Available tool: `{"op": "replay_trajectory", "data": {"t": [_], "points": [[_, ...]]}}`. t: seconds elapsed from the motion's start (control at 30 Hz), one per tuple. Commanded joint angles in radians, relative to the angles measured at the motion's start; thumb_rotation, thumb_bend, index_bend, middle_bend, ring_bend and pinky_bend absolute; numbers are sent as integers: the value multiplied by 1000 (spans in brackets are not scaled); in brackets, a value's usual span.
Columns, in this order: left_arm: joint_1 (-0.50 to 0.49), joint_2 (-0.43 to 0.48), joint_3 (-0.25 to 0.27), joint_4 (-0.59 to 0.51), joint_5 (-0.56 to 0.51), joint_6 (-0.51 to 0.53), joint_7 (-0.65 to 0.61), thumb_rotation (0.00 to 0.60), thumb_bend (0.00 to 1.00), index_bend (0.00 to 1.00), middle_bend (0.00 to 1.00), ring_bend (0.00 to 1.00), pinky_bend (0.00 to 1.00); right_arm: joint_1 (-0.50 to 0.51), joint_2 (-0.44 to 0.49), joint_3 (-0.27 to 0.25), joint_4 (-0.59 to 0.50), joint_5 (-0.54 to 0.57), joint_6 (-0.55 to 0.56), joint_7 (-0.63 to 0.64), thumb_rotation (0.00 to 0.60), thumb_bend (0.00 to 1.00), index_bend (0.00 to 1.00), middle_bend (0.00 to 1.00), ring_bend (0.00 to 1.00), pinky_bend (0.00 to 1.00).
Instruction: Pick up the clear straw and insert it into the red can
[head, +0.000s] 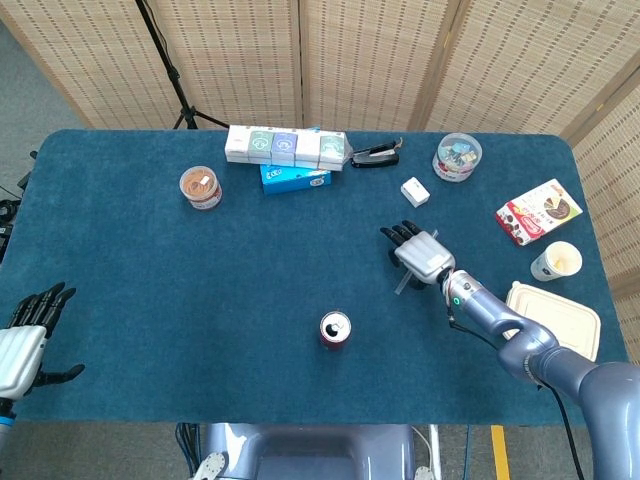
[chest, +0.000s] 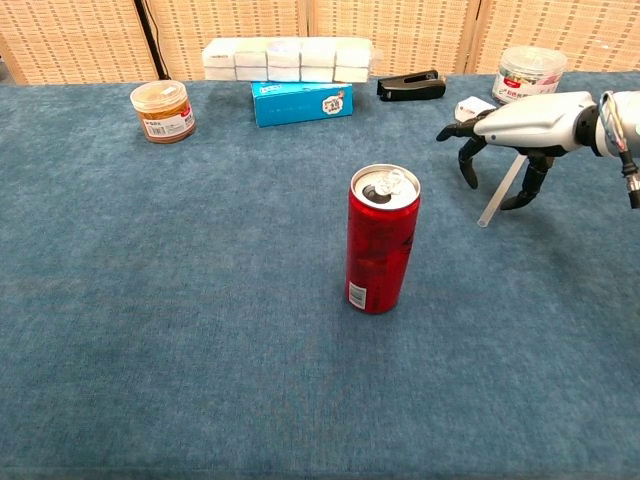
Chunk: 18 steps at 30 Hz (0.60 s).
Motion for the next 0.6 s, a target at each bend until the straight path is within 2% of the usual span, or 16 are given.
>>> {"op": "replay_trajectory", "data": {"t": [0.03, 0.6], "points": [[0, 0, 0, 0, 0, 0, -1, 600, 82, 0, 0, 0, 0, -1, -1, -1, 0, 1, -1, -2, 600, 304, 439, 0, 0, 0], [-3, -2, 1, 0, -3, -5, 4, 600, 81, 0, 0, 0, 0, -5, -21, -7, 20, -3, 6, -3, 600, 304, 472, 0, 0, 0]]}}
